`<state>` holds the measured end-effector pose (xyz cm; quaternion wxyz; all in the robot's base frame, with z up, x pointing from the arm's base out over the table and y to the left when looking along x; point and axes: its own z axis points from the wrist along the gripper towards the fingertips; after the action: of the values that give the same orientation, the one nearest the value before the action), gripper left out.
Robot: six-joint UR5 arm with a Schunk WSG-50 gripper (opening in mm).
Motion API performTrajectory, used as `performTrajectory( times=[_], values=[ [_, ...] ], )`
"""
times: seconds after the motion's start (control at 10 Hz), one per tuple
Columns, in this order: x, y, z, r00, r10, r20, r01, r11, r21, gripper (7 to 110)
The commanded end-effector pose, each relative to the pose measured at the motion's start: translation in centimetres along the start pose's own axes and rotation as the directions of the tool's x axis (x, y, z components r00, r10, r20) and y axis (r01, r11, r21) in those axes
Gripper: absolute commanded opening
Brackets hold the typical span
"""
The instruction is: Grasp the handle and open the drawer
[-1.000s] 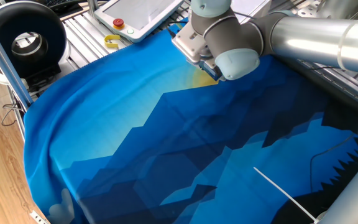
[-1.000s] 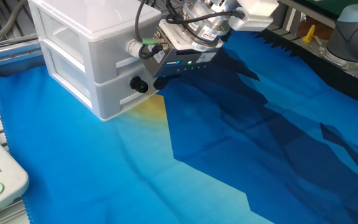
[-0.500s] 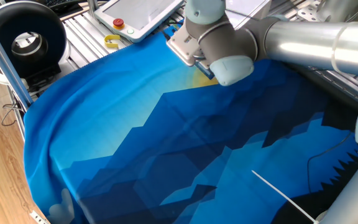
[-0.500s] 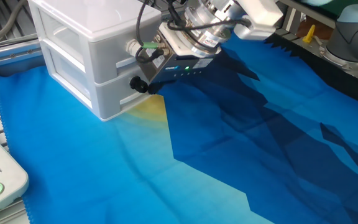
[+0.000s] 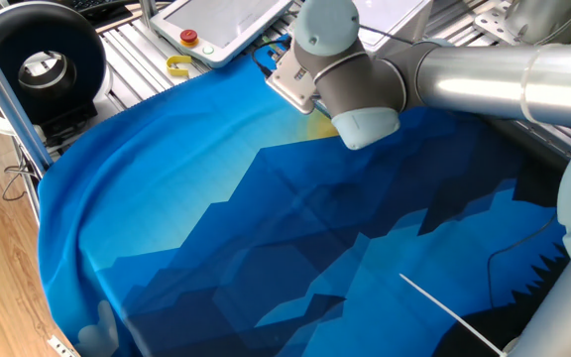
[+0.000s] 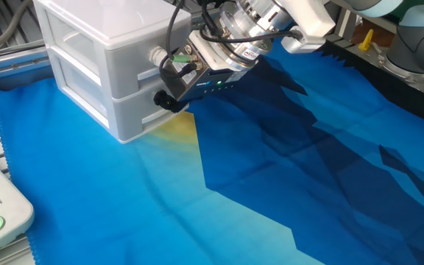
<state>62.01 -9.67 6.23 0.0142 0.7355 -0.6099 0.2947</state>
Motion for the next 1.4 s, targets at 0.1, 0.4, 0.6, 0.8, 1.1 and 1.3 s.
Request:
performTrajectory(
  times=[0.1,0.4,0.6,0.8,1.1,1.3],
  values=[
    [0.6,1.1,0.1,1.000,0.011,-0.015,-0.012,0.999,-0.052,44],
    [0.6,0.9,0.2,1.000,0.002,0.002,-0.002,0.998,-0.062,44],
    [1.2,0.4,0.4,1.000,-0.021,-0.011,0.020,0.999,-0.048,44],
    [2.2,0.1,0.5,0.998,-0.044,-0.048,0.042,0.998,-0.040,66],
    [2.1,-0.2,0.6,0.997,-0.061,-0.043,0.060,0.998,-0.033,66],
    [1.2,0.1,1.0,0.998,-0.055,-0.013,0.055,0.998,-0.035,66]
  ],
)
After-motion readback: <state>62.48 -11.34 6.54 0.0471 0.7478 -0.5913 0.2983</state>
